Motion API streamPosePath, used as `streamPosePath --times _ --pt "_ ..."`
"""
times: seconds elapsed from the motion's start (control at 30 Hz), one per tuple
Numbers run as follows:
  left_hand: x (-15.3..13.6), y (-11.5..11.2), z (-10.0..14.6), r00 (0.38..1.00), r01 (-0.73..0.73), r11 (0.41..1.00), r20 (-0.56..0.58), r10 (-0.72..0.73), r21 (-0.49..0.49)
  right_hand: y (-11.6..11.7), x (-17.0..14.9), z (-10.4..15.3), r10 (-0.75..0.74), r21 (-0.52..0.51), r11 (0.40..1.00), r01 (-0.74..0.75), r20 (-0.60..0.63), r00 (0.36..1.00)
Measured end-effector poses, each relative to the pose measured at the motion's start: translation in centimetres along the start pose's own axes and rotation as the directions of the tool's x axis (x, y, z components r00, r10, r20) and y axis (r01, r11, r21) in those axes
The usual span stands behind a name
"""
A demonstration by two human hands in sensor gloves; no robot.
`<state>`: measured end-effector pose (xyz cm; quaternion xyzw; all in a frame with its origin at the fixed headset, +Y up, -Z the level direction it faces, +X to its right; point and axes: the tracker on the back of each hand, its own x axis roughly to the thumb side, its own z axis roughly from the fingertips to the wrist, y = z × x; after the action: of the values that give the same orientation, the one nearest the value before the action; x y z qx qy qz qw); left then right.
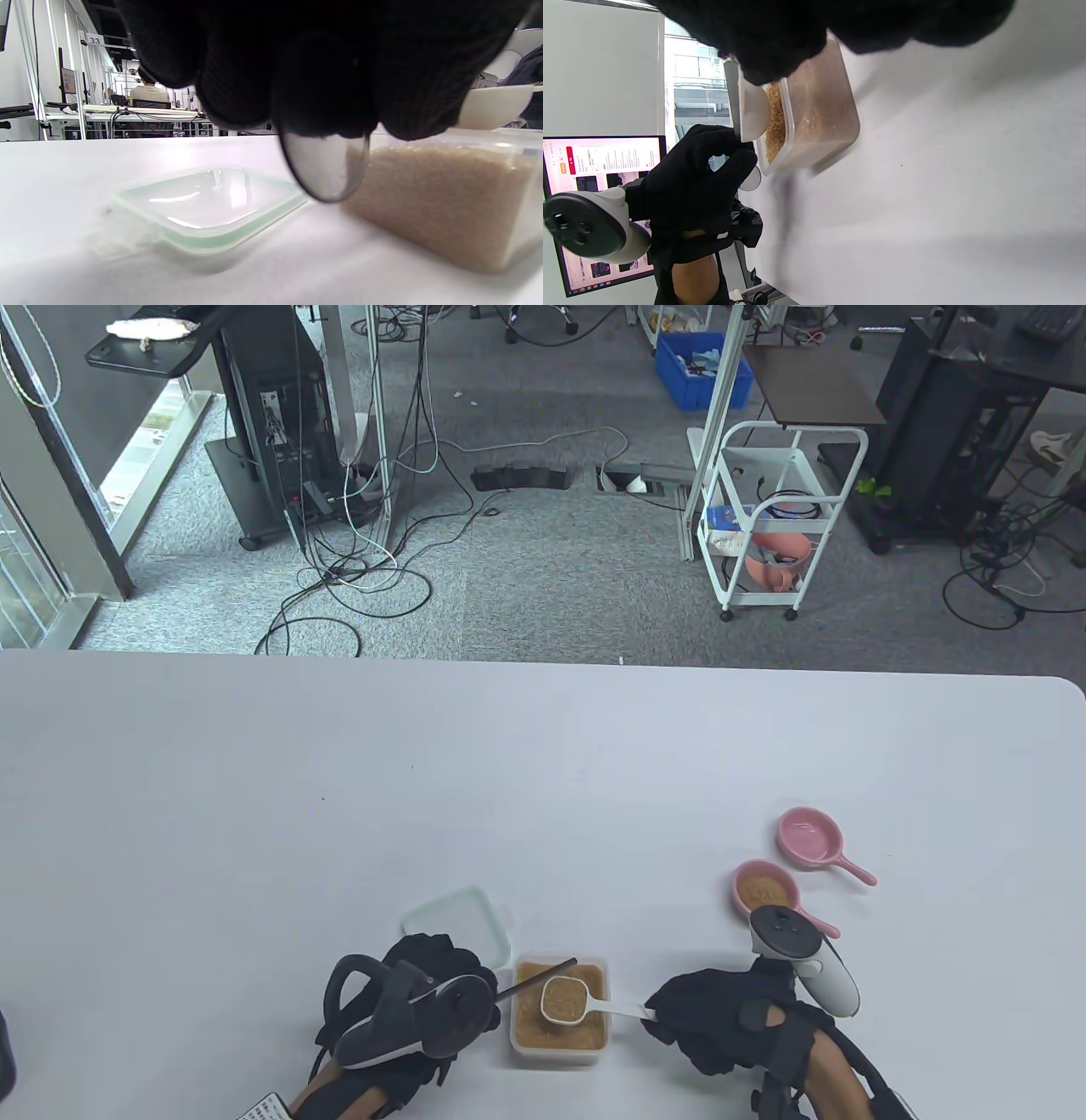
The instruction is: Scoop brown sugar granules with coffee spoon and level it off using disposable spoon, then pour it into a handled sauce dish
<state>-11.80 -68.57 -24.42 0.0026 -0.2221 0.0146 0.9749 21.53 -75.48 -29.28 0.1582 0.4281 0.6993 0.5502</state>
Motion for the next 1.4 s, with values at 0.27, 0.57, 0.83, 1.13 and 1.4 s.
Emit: streamPosePath --times 0.27,0.57,0.83,1.13,1.4 --pt "-0.8 0.1 0.0 0.999 -0.049 0.999 -0.019 0.049 -0.001 -0.2 0.0 0.1 0.014 -0.014 1.0 -0.014 -0.009 1.0" --pt "-1.8 0.2 0.0 0.994 -0.102 0.995 -0.043 0.102 -0.017 -0.3 0.0 0.2 0.02 -0.027 0.999 -0.02 -0.009 1.0" --pt "-1.7 -1.1 -0.6 0.996 -0.079 0.993 -0.048 0.075 -0.089 -0.4 -0.1 0.2 0.03 -0.03 0.999 -0.03 -0.014 0.999" --pt "-2.2 -0.2 -0.2 0.993 -0.104 0.994 -0.057 0.101 -0.042 -0.4 0.0 0.2 0.028 -0.033 0.999 -0.029 -0.007 1.0" --pt "-1.9 -1.3 -0.6 0.996 -0.076 0.992 -0.048 0.071 -0.105 -0.3 -0.1 0.1 0.04 -0.03 0.999 -0.04 -0.016 0.999"
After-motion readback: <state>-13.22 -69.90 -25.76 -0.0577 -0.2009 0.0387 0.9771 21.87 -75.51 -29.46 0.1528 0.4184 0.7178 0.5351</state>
